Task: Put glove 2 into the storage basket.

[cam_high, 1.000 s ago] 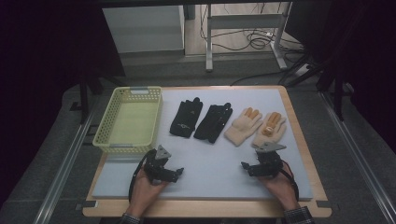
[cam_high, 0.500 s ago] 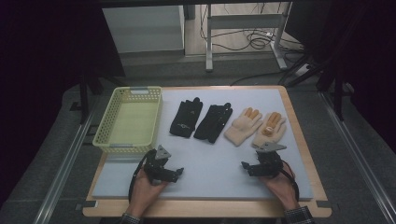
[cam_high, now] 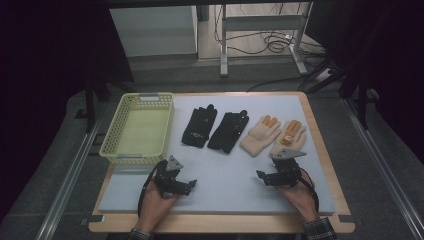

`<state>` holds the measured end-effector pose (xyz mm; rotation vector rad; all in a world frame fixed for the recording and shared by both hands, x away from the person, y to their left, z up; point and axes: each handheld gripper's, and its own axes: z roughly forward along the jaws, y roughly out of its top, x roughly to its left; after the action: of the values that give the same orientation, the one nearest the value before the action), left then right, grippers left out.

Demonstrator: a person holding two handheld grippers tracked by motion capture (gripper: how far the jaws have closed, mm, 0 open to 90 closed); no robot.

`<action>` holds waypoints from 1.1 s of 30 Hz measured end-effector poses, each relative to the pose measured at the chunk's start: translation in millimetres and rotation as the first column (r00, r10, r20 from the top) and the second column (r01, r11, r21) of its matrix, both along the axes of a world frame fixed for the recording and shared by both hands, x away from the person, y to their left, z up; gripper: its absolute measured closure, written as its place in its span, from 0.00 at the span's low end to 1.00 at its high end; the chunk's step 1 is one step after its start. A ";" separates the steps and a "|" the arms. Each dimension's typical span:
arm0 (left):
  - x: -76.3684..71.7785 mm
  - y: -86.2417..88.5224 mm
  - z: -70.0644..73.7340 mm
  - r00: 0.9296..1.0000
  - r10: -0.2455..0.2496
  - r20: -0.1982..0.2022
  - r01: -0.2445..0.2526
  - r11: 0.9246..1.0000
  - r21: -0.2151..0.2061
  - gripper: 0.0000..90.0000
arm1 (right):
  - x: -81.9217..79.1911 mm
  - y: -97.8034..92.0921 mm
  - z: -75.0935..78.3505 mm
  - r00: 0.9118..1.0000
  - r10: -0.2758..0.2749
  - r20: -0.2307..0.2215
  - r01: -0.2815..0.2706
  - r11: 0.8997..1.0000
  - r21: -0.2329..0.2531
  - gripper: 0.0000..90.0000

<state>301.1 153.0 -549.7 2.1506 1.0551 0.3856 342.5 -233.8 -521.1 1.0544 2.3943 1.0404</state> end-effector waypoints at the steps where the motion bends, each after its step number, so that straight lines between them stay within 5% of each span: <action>1: 0.0 0.0 0.0 1.000 0.000 0.000 0.000 1.000 0.000 0.06 | 0.9 1.6 0.7 1.000 0.000 -0.003 0.000 1.000 0.003 0.20; 16: -0.1 0.0 0.0 1.000 0.000 0.000 0.000 1.000 0.000 0.06 | 24.7 31.1 16.0 1.000 0.031 -0.002 -0.031 0.999 0.008 0.23; 33: -0.3 -0.1 0.2 1.000 0.000 0.001 0.000 1.000 0.002 0.06 | 79.1 68.5 27.6 1.000 0.026 -0.015 -0.026 0.999 0.030 0.30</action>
<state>300.8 152.9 -549.5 2.1526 1.0548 0.3877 421.6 -165.3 -493.5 1.0479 2.4181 1.0837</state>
